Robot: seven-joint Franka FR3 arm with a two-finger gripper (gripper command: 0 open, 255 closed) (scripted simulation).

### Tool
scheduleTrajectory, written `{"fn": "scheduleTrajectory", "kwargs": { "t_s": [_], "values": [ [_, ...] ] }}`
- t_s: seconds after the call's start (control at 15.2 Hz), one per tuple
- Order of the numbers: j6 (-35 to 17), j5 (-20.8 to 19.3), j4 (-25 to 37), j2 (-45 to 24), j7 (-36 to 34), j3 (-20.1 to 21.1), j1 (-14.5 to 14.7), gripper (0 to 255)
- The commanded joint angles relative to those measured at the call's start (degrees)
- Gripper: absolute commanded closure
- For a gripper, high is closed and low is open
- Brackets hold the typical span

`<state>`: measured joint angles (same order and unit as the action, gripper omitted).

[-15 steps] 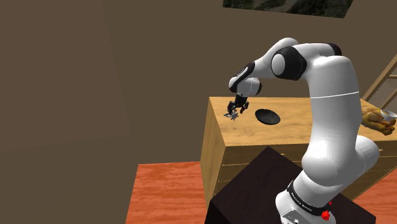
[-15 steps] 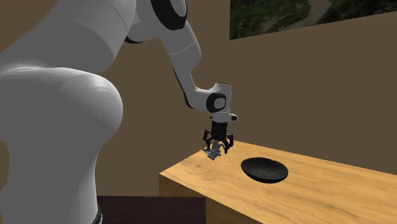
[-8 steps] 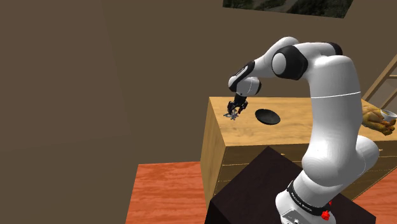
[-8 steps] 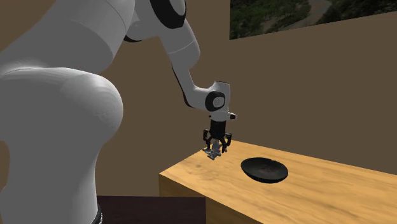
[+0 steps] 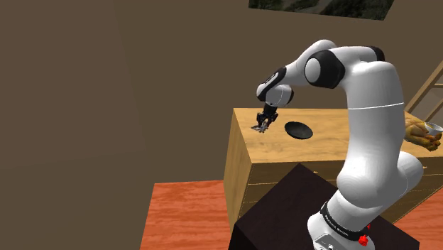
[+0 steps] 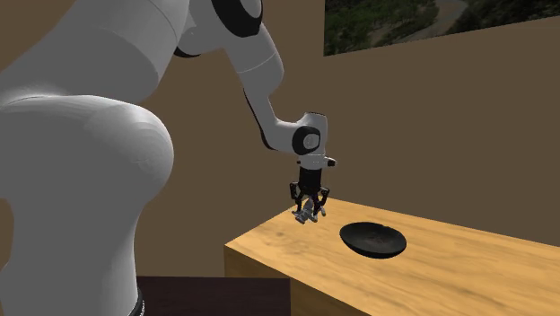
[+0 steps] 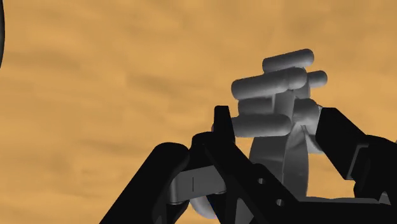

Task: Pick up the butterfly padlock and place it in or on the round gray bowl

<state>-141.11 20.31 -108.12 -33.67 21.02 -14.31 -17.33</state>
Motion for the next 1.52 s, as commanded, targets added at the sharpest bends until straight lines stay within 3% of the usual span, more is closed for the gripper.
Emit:
{"fn": "scheduleTrajectory", "kwargs": {
  "t_s": [0.0, 1.19, 1.45],
  "values": [
    [1.0, -0.5, -0.2, 1.1, -0.4, -0.4, 0.2, 255],
    [10.7, -5.0, 0.8, 10.2, -3.9, -3.2, 2.1, 255],
    [10.6, -4.4, -0.5, 10.8, 1.3, -4.5, -1.4, 255]
  ]
}}
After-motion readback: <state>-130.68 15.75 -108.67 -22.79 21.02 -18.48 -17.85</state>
